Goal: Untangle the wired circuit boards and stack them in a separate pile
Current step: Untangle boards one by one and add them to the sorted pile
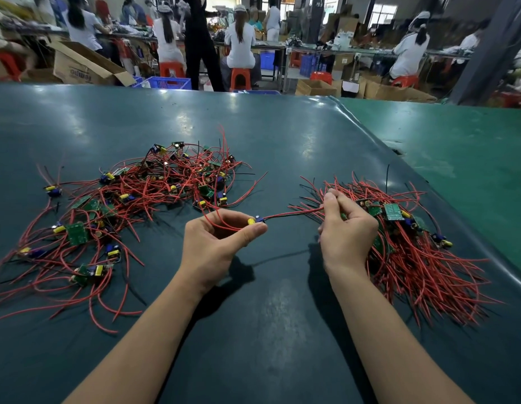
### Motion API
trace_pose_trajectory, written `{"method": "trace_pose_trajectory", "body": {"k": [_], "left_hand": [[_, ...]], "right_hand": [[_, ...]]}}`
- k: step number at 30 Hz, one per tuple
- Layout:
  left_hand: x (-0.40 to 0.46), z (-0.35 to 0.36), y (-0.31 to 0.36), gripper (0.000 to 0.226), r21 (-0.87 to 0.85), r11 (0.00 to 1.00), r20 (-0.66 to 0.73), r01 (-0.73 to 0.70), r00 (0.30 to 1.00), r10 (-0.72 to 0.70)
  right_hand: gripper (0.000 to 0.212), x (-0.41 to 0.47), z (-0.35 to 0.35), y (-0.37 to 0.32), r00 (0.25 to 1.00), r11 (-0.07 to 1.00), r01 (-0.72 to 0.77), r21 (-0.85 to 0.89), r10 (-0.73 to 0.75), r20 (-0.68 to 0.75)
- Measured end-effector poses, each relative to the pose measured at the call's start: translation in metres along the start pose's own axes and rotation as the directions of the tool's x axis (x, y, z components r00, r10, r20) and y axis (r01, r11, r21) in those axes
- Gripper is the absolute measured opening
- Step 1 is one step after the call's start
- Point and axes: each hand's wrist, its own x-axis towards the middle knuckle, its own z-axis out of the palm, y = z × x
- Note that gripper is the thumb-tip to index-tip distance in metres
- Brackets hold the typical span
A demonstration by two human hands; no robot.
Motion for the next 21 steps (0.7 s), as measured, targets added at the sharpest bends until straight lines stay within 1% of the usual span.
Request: {"method": "trace_pose_trajectory", "body": {"k": [1, 3, 4, 5, 6, 7, 9, 10, 11, 12, 13, 14, 15, 17, 19, 21], "left_hand": [[0.000, 0.000, 0.000, 0.022, -0.003, 1.000, 0.003, -0.004, 1.000, 0.004], [-0.002, 0.001, 0.000, 0.024, -0.004, 1.000, 0.014, -0.008, 1.000, 0.008], [-0.003, 0.002, -0.001, 0.024, -0.004, 1.000, 0.022, -0.009, 1.000, 0.009], [-0.003, 0.002, -0.002, 0.025, -0.003, 1.000, 0.028, -0.009, 1.000, 0.010], [-0.003, 0.002, -0.002, 0.025, -0.004, 1.000, 0.027, -0.009, 1.000, 0.009], [-0.003, 0.002, -0.002, 0.025, -0.011, 1.000, 0.017, -0.011, 1.000, 0.011], [0.000, 0.000, -0.002, 0.024, -0.052, 0.998, -0.020, -0.023, 1.000, 0.021], [0.002, -0.001, -0.002, 0.022, -0.091, 0.995, -0.041, -0.027, 0.999, 0.023], [0.004, -0.002, -0.001, 0.019, -0.154, 0.988, -0.055, -0.028, 0.998, 0.020], [0.006, -0.003, 0.000, 0.017, -0.238, 0.971, -0.057, -0.023, 0.998, 0.009], [0.008, -0.004, 0.001, 0.017, -0.326, 0.945, -0.044, -0.010, 0.999, -0.004], [0.009, -0.004, 0.002, 0.017, -0.399, 0.917, -0.018, 0.010, 1.000, -0.018], [0.009, -0.005, 0.002, 0.016, -0.442, 0.896, 0.009, 0.033, 0.999, -0.032], [0.009, -0.006, 0.003, 0.011, -0.436, 0.898, 0.035, 0.062, 0.998, -0.053], [0.009, -0.005, 0.004, 0.009, -0.397, 0.916, 0.006, 0.052, 0.999, -0.054], [0.010, -0.004, 0.006, 0.017, -0.368, 0.929, -0.034, 0.043, 0.998, -0.059]], "right_hand": [[0.023, 0.000, -0.001, 0.000, 0.997, 0.995, 0.079, -0.054, -0.080, -0.020], [0.021, -0.002, -0.002, -0.003, 0.962, 0.949, 0.251, -0.190, -0.266, -0.062], [0.020, -0.003, -0.002, -0.004, 0.941, 0.920, 0.305, -0.247, -0.331, -0.072], [0.019, -0.004, -0.002, -0.004, 0.929, 0.902, 0.328, -0.281, -0.361, -0.076], [0.019, -0.003, -0.002, -0.004, 0.931, 0.903, 0.324, -0.283, -0.357, -0.074], [0.020, -0.003, -0.003, -0.004, 0.946, 0.921, 0.293, -0.257, -0.319, -0.062], [0.024, -0.004, -0.002, -0.004, 0.985, 0.970, 0.172, -0.172, -0.171, 0.017], [0.029, -0.006, -0.002, -0.004, 0.991, 0.980, 0.123, -0.155, -0.112, 0.075], [0.035, -0.009, -0.002, -0.004, 0.986, 0.978, 0.117, -0.174, -0.093, 0.139], [0.040, -0.012, -0.002, -0.004, 0.974, 0.963, 0.143, -0.229, -0.096, 0.204], [0.039, -0.014, -0.002, -0.002, 0.958, 0.937, 0.186, -0.295, -0.107, 0.264], [0.032, -0.016, -0.001, -0.001, 0.944, 0.919, 0.212, -0.332, -0.105, 0.311], [0.024, -0.017, 0.000, -0.001, 0.939, 0.920, 0.209, -0.331, -0.095, 0.329], [0.013, -0.017, 0.001, -0.002, 0.946, 0.955, 0.164, -0.248, -0.081, 0.313], [0.016, -0.013, 0.001, -0.003, 0.964, 0.961, 0.162, -0.225, -0.105, 0.243], [0.022, -0.010, -0.001, -0.004, 0.972, 0.972, 0.120, -0.203, -0.074, 0.222]]}}
